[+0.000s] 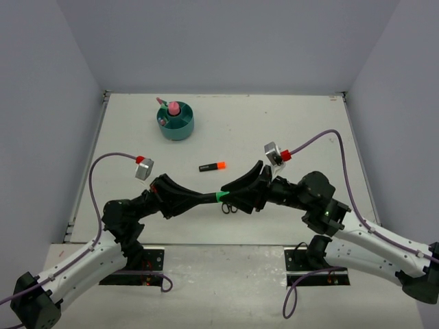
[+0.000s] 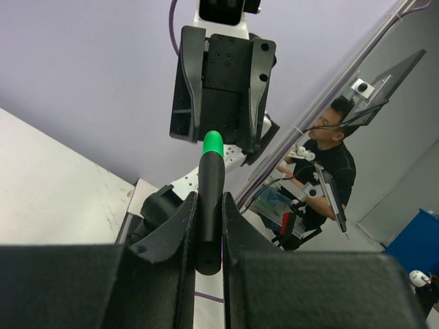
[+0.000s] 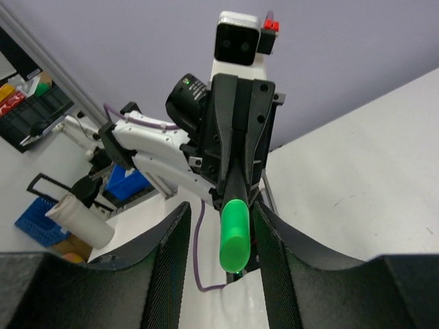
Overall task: Sort the stationery into containers
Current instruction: Place the pen in the storage box.
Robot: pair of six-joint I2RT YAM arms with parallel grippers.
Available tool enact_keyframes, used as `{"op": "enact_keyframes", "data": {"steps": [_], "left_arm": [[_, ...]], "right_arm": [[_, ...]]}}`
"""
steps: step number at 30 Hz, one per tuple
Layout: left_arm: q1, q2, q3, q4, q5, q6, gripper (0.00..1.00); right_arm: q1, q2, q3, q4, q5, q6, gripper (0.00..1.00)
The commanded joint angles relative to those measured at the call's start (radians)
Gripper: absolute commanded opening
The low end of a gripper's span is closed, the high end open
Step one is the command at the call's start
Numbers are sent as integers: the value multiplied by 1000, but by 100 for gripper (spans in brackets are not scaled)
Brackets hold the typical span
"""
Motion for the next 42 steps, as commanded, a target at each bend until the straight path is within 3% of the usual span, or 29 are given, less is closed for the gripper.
{"op": "enact_keyframes", "data": {"steps": [1,6,11,15,16,17,18,20,21,24,28,34,37,39,42], "left_arm": [[-1,18,-1,78,-3,-13,0],[1,19,0,82,-3,-11,0],[1,23,-1,74,1,-7,0],[-1,25,19,-46,-7,30,2],[0,20,44,-121,-19,55,11],[0,14,85,-248,-50,100,33],[0,11,124,-431,-105,167,67],[2,6,241,-692,-293,282,100],[2,9,289,-915,-388,310,100],[2,33,472,-1319,-762,320,100],[2,32,632,-1586,-1015,305,100],[2,27,765,-1700,-1083,515,100],[1,-6,724,-1730,-1169,518,100],[1,-30,679,-1722,-1205,491,100],[2,-132,651,-1673,-1161,505,100]], "right_arm": [[6,31,4,24,-99,-9,40],[5,35,-14,27,-76,-13,28],[6,15,-21,19,-49,-22,0],[6,-13,-10,-24,6,-34,0],[6,-18,-4,-42,26,-35,0],[6,-23,8,-72,57,-37,0],[6,-23,27,-121,107,-37,0],[2,-10,56,-221,176,-37,0],[-6,1,93,-258,220,-39,0],[-49,73,195,-422,288,-29,0],[-118,184,297,-533,305,-17,0],[-198,534,579,-636,332,-77,0],[-226,738,780,-698,340,-96,0],[-230,789,862,-717,360,-96,0],[-242,942,1049,-767,475,-90,0]]}}
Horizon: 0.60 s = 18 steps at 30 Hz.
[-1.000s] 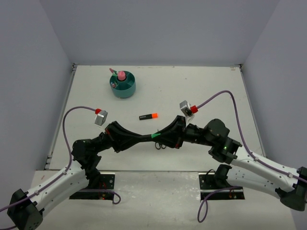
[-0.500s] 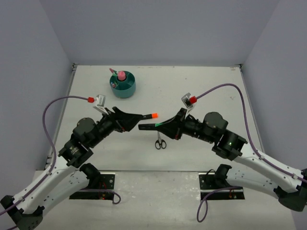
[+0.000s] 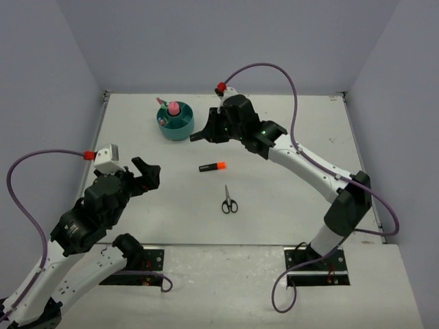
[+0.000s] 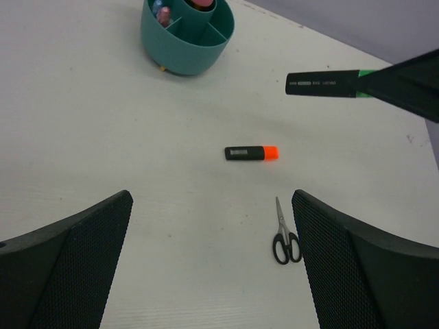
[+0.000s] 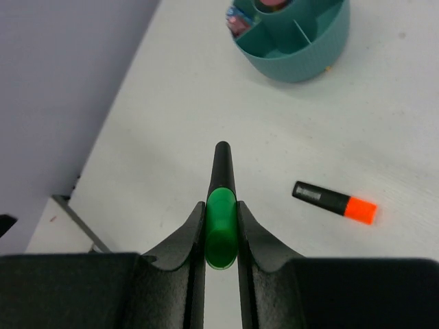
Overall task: Sort the stationery into containers
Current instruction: Place the pen in the storage box.
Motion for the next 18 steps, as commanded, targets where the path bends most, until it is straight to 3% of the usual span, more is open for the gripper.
{"op": "enact_keyframes", "data": {"steps": [1,11,18], "left_arm": [[0,-108,-38,-5,-61,57,100],[0,-133,-58,39,-2,102,100],[0,-136,-61,47,10,111,100]], "right_arm": [[-25,154,260,-114,169,-16,0],[-78,549,705,-116,228,-59,0],[-93,648,772,-47,216,-71,0]]}}
